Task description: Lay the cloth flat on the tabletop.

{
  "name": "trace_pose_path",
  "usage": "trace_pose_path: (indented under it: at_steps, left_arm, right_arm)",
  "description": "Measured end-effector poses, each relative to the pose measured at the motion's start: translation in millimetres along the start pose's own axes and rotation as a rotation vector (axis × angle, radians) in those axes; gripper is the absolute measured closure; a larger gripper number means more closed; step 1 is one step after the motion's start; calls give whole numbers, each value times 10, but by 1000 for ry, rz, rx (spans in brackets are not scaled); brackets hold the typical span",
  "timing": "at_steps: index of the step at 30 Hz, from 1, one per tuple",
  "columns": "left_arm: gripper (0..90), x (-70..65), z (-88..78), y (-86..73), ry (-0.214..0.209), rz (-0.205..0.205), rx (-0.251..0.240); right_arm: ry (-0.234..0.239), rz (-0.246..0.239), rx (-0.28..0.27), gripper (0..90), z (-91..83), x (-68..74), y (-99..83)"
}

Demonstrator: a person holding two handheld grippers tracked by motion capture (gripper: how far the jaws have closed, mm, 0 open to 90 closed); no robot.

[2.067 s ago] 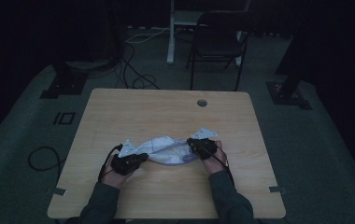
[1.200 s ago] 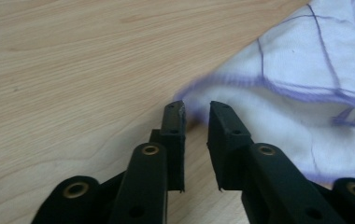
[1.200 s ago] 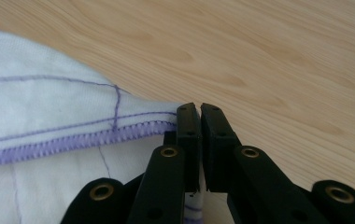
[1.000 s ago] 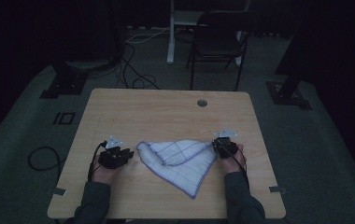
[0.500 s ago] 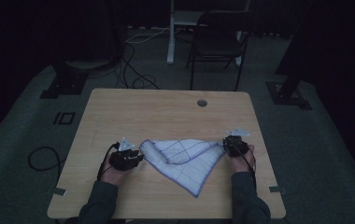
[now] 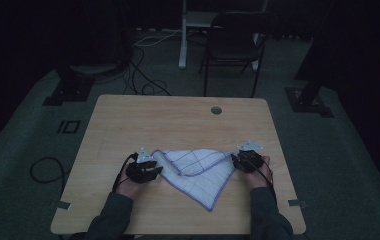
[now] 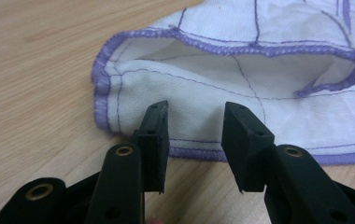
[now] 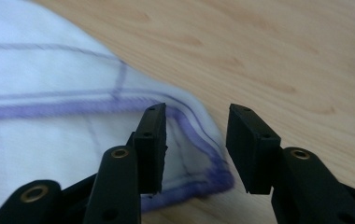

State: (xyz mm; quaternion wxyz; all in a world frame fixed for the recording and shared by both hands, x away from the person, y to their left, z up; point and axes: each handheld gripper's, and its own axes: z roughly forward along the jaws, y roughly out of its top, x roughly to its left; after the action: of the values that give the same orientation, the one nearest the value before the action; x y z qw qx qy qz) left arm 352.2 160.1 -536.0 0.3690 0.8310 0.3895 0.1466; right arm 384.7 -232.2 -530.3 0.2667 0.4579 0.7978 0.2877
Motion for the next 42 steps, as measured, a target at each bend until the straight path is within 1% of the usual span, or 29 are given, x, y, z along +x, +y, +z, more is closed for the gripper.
trace_pose_path:
  at_steps: [1,2,3,4,5,6,7,9,12,15,17,18,20,21,22,23,24,25,27,28,30,31,32,33,35,38,42]
  left_arm:
    - [612,0,0,0,0,0,0]
    - [610,-5,26,-6,-3,1,13]
    - [607,-8,28,-6,-3,3,15]
    - [605,-7,27,-4,-4,2,18]
    - [605,-6,25,-2,-5,-2,21]
    - [607,-6,23,-1,-5,-8,24]
    - [613,-10,19,0,-5,-8,29]
    - [633,-34,5,4,-8,-10,45]
    - [652,-93,-13,-7,-4,2,56]
    - [669,-149,-24,-36,17,18,48]
    - [682,-158,-35,-42,15,9,52]
    - [689,-158,-35,-42,15,9,52]
    - [695,-178,-54,-42,11,15,67]
    - [703,-180,-59,-44,9,14,70]
    - [707,-178,-70,-48,3,8,75]
    - [711,-178,-70,-48,3,8,75]
    - [717,-185,-87,-58,-3,-5,80]
    - [717,-200,-101,-66,-7,-11,84]
    - [717,-222,-124,-71,-16,-13,99]
    - [716,-240,-136,-73,-16,-11,107]
    - [719,-294,-147,-83,11,9,111]
    - [711,-311,-146,-86,15,16,107]
    - [706,-336,-144,-83,16,29,103]
    - [705,-352,-144,-78,14,33,99]
    - [705,-399,-167,-50,7,46,75]
    - [705,-476,-218,21,0,76,31]
    - [693,-564,-237,94,-26,108,12]
  right_arm:
    - [0,0,0,579,0,0,0]
    - [-18,1,31,613,55,-29,-27]
    - [-12,12,27,696,65,-44,-35]
    - [-5,27,23,760,67,-57,-39]
    - [-22,21,25,822,70,-58,-37]
    - [-40,18,26,855,71,-59,-34]
    - [-50,23,26,868,72,-69,-29]
    - [-66,40,18,875,70,-106,-18]
    - [-89,66,12,878,74,-177,-5]
    - [-89,94,2,876,82,-255,-9]
    - [-92,108,7,869,99,-281,-22]
    - [-99,114,11,866,115,-292,-29]
    - [-107,119,14,852,130,-303,-35]
    - [-120,118,16,834,129,-300,-33]
    - [-131,115,18,824,126,-294,-31]
    - [-131,115,18,824,126,-294,-31]
    - [-140,121,17,790,103,-288,-28]
    - [-144,127,16,779,89,-285,-27]
    - [-126,144,5,739,23,-247,-21]
    - [-115,135,-1,724,-4,-209,-21]
    - [-88,85,-14,699,-77,-66,-30]
    - [-64,66,-23,692,-124,28,-42]
    - [-48,58,-30,688,-152,83,-50]
    - [-21,47,-42,682,-200,172,-66]
    - [16,37,-57,675,-257,277,-90]
    - [75,36,-69,667,-334,431,-141]
    - [120,21,-69,657,-390,577,-205]
